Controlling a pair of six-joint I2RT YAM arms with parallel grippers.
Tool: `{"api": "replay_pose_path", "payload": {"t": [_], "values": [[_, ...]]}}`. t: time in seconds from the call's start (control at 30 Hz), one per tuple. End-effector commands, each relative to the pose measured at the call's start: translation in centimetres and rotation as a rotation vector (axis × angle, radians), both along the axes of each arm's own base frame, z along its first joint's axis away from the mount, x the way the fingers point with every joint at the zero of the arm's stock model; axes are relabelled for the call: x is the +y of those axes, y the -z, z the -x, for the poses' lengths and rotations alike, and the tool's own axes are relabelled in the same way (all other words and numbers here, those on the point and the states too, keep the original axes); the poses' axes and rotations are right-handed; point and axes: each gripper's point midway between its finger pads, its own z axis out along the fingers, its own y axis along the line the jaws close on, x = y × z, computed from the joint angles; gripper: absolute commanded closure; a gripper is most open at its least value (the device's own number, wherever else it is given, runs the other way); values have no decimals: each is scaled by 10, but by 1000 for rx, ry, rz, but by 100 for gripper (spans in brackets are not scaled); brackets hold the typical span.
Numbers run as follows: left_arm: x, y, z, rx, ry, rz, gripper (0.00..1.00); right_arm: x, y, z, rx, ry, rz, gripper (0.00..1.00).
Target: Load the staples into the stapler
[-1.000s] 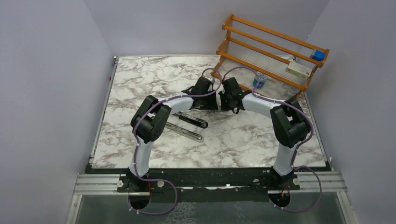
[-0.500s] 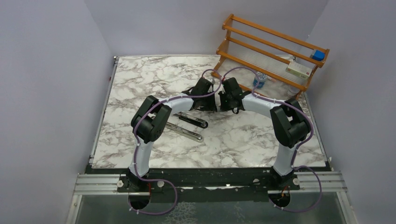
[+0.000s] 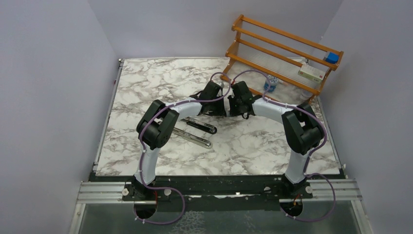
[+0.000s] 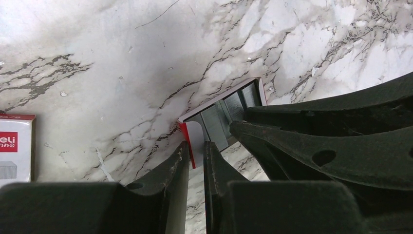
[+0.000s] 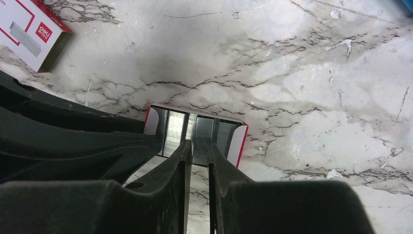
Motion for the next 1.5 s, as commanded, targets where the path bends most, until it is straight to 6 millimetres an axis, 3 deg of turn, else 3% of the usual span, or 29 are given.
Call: {"api": "replay_pose_path", "payload": {"t": [0.0,0.53,1.1,1.47], "values": [[1,6,5,11,8,-17,84,-7,-2,6,6,18,40,78],[2,5,4,6,6,-21,86,-15,-11,1,-30,50,66,78],[3,4,3,6,6,-23,87,4,-5,6,8,0,-20,78],[2,4,3,8,9,-22,88,3,0,6,17,8,-12,78]]}}
